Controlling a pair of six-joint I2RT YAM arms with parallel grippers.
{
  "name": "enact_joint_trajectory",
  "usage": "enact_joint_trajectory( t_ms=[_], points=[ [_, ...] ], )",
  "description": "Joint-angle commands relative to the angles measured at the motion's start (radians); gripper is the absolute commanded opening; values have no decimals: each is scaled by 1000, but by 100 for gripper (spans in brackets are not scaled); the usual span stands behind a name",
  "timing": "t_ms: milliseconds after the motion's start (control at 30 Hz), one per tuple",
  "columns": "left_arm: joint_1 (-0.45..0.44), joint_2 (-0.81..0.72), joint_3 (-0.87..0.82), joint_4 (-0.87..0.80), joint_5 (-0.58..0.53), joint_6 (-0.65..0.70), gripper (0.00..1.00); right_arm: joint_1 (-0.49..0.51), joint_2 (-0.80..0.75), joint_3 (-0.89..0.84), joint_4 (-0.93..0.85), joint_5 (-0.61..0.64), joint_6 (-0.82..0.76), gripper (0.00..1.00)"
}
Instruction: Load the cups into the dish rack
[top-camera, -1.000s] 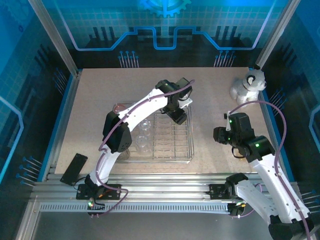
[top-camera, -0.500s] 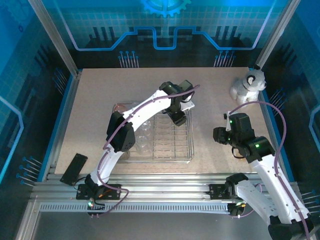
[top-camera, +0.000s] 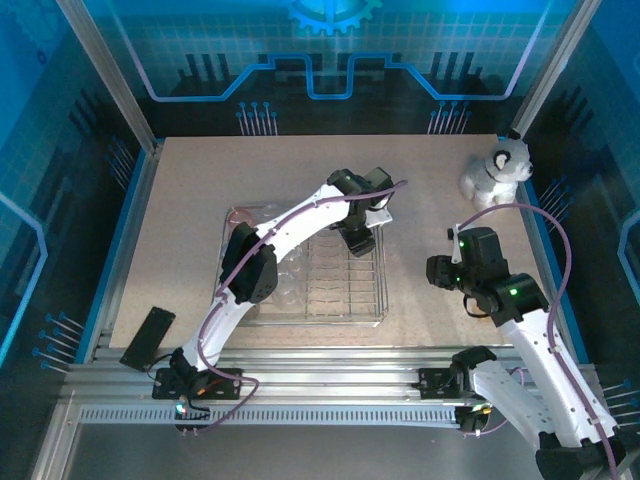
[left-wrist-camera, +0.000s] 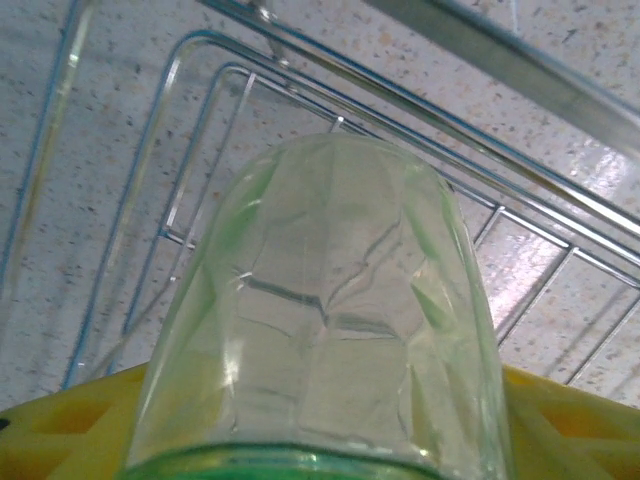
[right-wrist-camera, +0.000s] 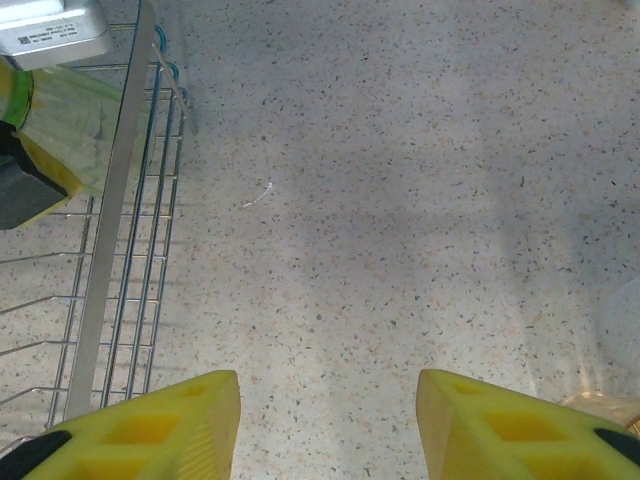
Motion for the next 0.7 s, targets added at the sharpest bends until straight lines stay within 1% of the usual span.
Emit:
enact_joint_trajectory(
  t_ms=[0, 100, 167, 433, 500, 533, 567, 667],
  points=[
    [-7, 25, 39, 26, -57, 25, 71, -19, -5, -7, 4, 2, -15, 51],
    [-6, 27, 39, 40, -70, 30, 75, -19, -3, -7, 3, 5, -16, 51],
    [-7, 29, 39, 44, -73, 33, 80, -19, -4, -6, 3, 5, -15, 52],
    [-6, 30, 34, 46, -76, 40, 82, -22, -6, -1, -5, 9, -16, 52],
    [-6, 21, 32, 54, -83, 31, 86, -22, -6, -1, -6, 11, -14, 53],
    [-6, 10, 25, 61, -83, 27, 87, -22, -5, -1, -6, 11, -9, 56],
    [-7, -7, 12, 78, -83, 22, 98, -24, -2, -1, -6, 11, -8, 58],
    [-6, -76, -52, 141, -82, 7, 99, -44, 15, 7, -9, 4, 1, 61]
  ],
)
